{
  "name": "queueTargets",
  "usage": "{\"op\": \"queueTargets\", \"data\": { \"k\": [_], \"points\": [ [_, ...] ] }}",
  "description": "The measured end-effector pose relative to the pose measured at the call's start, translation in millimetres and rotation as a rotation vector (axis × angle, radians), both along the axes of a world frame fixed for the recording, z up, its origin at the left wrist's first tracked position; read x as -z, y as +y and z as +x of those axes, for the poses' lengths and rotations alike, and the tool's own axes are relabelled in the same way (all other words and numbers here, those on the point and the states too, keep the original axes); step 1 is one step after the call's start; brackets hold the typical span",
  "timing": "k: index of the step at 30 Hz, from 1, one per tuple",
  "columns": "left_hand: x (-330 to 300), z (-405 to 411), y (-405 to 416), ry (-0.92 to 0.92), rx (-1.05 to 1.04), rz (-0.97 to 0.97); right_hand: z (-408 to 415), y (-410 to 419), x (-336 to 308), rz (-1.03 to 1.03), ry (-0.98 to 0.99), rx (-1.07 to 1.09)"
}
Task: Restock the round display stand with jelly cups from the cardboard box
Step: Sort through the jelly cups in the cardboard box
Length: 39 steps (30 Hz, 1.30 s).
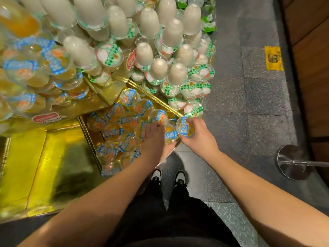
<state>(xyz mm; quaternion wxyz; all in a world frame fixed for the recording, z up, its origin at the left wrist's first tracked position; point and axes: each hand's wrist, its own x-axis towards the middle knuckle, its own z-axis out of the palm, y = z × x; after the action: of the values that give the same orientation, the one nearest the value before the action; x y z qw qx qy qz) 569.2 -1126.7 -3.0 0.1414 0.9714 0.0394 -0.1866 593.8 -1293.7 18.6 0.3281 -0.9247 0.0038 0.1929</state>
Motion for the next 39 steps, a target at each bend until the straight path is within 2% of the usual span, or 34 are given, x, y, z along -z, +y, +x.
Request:
{"op": "queueTargets", "data": {
  "k": [6, 12, 19, 26, 32, 36, 39],
  "points": [
    [20, -13, 7, -0.043, -0.052, -0.087, 7, 7, 11, -0.026, 0.009, -0.049],
    [32, -25, 6, -0.111, -0.032, -0.035, 9, 19, 29, -0.079, -0.027, -0.094],
    [39, -31, 10, -0.104, 0.045, 0.085, 5, 20, 46, -0.127, 0.022, -0.172],
    [43, -37, 14, -0.116, 0.065, 0.093, -9, 10, 57, -0.260, -0.216, -0.240],
    [28, -39, 11, -0.037, 0.091, 0.149, -4, -1, 50, -0.281, -0.130, -0.437],
    [15, -42, 13, -0.020, 0.039, 0.035, 6, -9, 33, -0.270, -0.070, -0.515],
    [-2, -49, 29, -0.082, -0.091, -0.131, 14, -6, 11, -0.228, -0.136, -0.487]
  ]
}}
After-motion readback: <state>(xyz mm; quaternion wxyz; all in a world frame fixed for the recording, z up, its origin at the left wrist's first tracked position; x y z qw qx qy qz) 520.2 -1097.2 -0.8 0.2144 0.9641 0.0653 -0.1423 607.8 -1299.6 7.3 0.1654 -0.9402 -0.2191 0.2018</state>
